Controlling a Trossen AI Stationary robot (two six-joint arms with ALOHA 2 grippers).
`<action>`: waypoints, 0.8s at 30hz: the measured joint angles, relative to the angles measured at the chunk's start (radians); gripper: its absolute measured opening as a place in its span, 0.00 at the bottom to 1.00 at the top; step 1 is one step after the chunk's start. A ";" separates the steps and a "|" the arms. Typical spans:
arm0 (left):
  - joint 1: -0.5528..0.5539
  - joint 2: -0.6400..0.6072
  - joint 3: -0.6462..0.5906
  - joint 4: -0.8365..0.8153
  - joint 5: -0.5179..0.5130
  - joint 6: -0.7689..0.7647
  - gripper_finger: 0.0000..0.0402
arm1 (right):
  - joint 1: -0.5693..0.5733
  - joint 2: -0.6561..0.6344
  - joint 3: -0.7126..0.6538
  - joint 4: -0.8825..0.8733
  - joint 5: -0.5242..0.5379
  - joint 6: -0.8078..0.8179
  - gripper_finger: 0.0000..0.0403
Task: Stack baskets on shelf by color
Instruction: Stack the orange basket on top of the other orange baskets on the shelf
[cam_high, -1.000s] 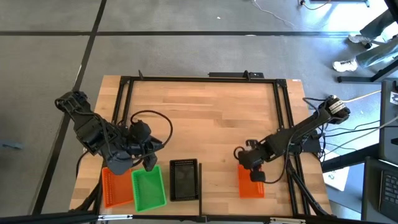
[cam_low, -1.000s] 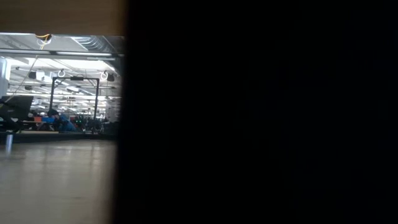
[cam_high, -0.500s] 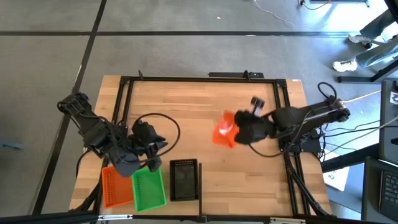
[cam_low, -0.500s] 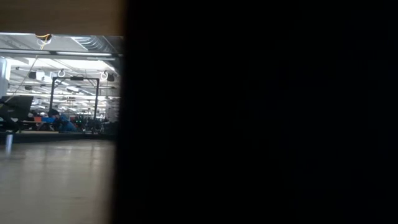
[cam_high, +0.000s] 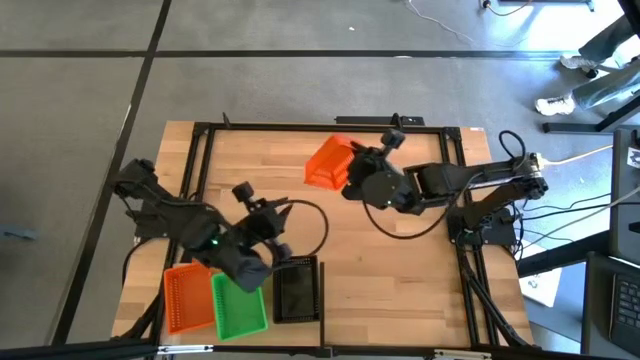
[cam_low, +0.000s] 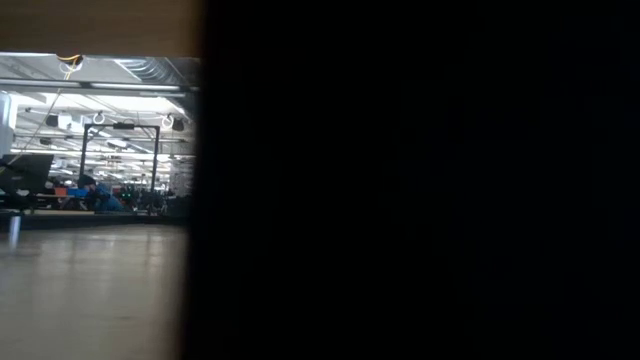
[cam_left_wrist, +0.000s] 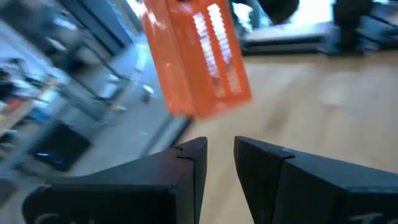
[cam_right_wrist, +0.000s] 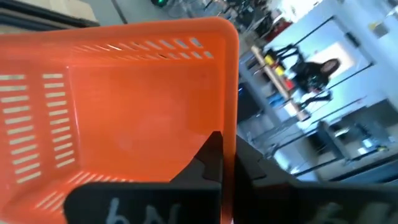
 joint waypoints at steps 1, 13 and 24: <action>0.012 0.009 0.000 0.025 -0.032 0.021 0.18 | -0.001 0.008 0.000 0.032 0.009 -0.031 0.00; 0.151 0.060 0.000 0.157 -0.075 0.115 0.18 | 0.000 0.032 0.000 0.098 0.009 -0.109 0.00; 0.235 0.060 0.000 0.214 0.044 0.228 0.18 | 0.000 0.032 0.000 0.126 0.007 -0.108 0.00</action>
